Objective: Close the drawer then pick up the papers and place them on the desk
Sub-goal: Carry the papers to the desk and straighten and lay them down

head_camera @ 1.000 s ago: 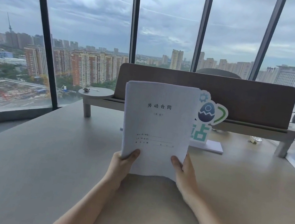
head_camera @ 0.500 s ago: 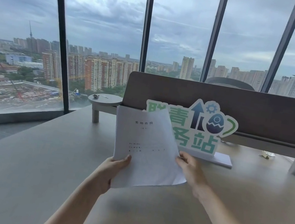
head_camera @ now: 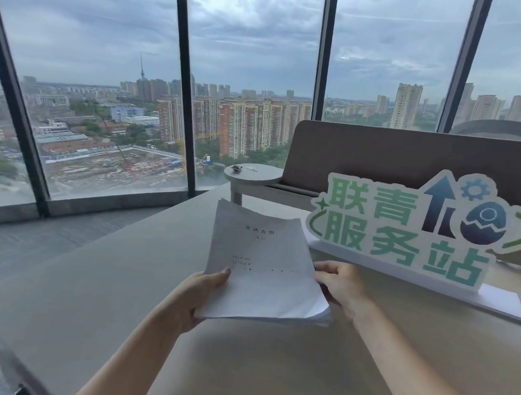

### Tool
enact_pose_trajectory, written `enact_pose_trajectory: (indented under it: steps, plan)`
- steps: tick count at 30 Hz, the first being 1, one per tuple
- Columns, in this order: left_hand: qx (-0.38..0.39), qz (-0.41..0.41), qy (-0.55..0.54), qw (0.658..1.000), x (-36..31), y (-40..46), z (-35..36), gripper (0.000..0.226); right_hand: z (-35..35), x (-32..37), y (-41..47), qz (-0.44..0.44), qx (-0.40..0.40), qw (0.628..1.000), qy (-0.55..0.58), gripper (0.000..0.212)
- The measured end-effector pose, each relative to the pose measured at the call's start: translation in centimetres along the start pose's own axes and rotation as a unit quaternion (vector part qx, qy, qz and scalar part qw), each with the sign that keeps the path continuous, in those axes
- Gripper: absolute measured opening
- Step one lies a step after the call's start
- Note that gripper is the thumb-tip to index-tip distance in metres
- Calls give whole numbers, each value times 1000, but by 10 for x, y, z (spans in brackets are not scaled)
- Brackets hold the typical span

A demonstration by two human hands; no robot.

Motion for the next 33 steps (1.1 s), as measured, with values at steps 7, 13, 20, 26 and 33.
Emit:
enact_pose_trajectory:
  steps: [7,13,20,26,33]
  plan:
    - [-88,-9,93,992,-17,25,-69,29,72,-1,31,9,16,999,-29,18]
    - [-132,31,189,973,-38,67,-112,23,113,7,63,-11,-4,996,-87,31]
    - [-150,42,343,926,-59,121,-144,18,146,23,92,-26,41,986,-159,30]
    - [-130,44,424,895,-68,166,-163,26,166,25,118,6,68,994,-90,21]
    - [-124,40,527,840,-80,206,-180,29,189,28,135,32,99,991,-83,24]
Point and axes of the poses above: each hand's wrist, its own y-axis towards the middle knuckle, its own z-axis out of the palm, x = y × z, the point moved 7 cm from there along y, towards the middle knuckle, and after that the axes turned 6 degrees about z, right-handed, at the moved point
